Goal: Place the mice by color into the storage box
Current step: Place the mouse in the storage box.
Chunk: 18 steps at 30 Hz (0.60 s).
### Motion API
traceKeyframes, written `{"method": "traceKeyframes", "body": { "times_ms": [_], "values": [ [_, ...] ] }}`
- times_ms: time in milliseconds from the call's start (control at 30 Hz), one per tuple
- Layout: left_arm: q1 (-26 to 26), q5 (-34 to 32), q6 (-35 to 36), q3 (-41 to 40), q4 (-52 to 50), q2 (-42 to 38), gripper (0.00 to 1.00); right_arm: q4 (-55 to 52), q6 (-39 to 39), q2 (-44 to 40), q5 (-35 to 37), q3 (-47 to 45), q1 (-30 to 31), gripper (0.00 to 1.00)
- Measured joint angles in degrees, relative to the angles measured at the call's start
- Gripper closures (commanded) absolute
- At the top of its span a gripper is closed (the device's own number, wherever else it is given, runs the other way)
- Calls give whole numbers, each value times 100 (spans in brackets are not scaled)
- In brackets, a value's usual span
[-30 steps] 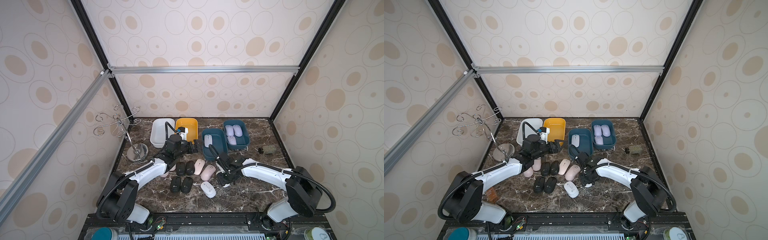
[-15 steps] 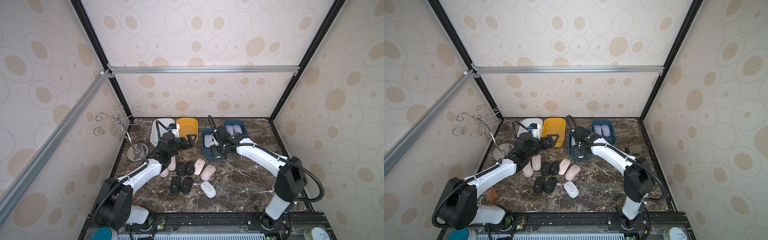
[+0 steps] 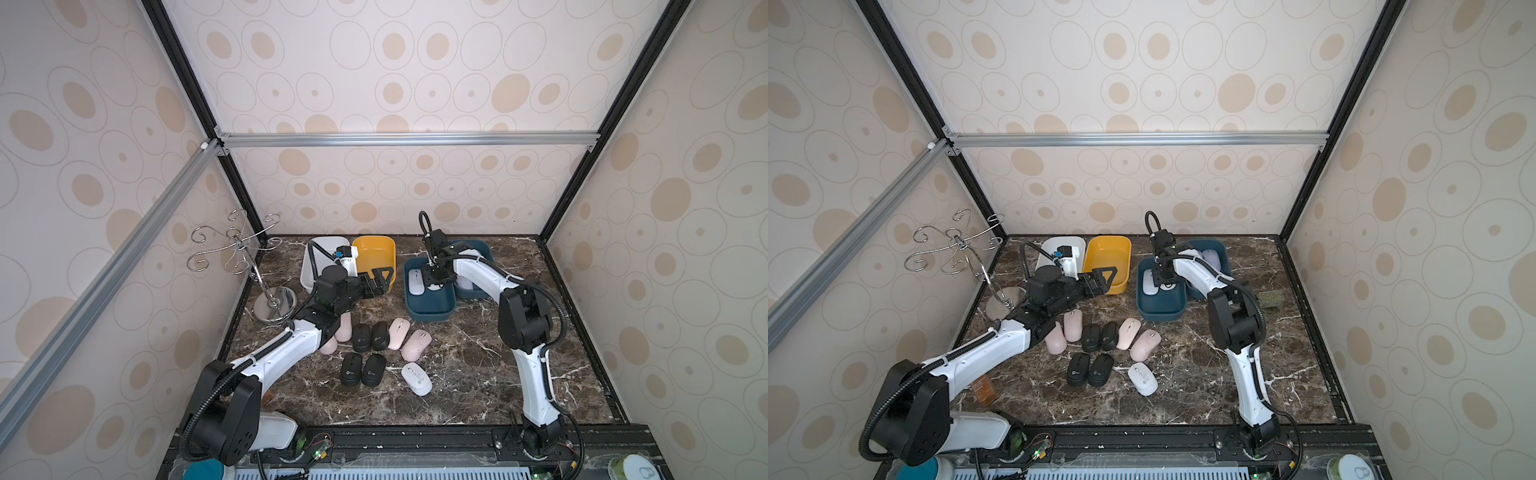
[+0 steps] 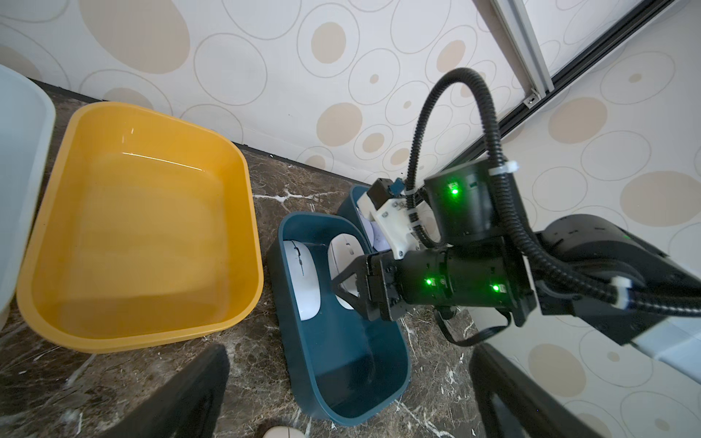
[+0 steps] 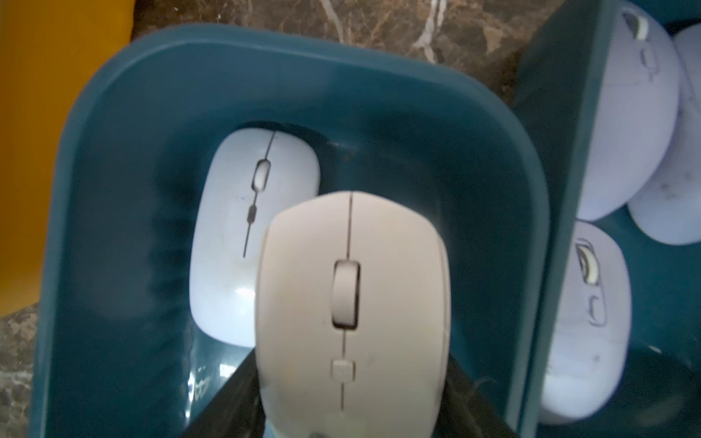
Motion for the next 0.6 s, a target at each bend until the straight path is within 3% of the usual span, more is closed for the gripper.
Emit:
{"method": "traceKeyframes", "body": {
  "times_ms": [600],
  "values": [
    [35,96,-68,-15,31,2,0,33,94,243,289,7,-94,51]
  ]
}}
